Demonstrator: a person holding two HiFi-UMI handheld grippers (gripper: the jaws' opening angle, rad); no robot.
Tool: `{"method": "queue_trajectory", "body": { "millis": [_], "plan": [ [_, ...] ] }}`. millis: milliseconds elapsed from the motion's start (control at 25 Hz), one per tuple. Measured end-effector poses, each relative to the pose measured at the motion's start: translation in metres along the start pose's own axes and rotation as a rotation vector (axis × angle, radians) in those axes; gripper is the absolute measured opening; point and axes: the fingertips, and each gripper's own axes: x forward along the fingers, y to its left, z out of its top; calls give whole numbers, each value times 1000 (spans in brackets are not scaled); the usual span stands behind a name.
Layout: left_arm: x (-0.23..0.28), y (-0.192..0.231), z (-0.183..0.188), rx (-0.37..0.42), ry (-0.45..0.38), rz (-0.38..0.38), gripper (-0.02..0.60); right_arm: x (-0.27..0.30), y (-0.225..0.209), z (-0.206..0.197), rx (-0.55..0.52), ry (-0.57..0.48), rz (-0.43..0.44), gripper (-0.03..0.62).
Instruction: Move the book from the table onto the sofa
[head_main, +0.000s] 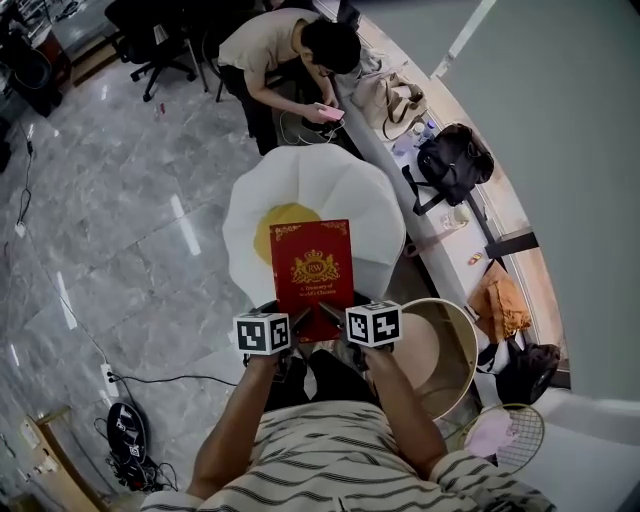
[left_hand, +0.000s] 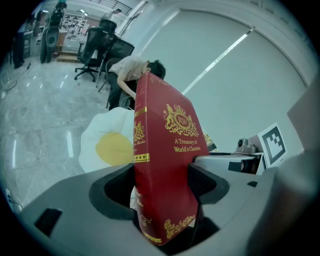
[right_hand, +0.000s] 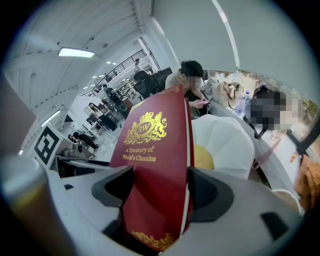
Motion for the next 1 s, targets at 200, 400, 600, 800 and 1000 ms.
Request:
{"method": "queue_trajectory", "body": {
  "millis": [200,400,600,800,1000],
  "plan": [
    [15,11,-4,-13,13,24,334,17,-10,-6,13,23,21,354],
    [42,23,-11,-40,31,37,334,39,-31,-14,22,50,30,354],
    [69,43,-22,-67,52,37,334,66,-50,-27,31,78,23,354],
    [97,63,-32,-110,71,43,334,95,-68,-39,44,110,24,354],
    [120,90,-36,-115,85,35,334,127,-79,-46,54,122,16,354]
  ]
}}
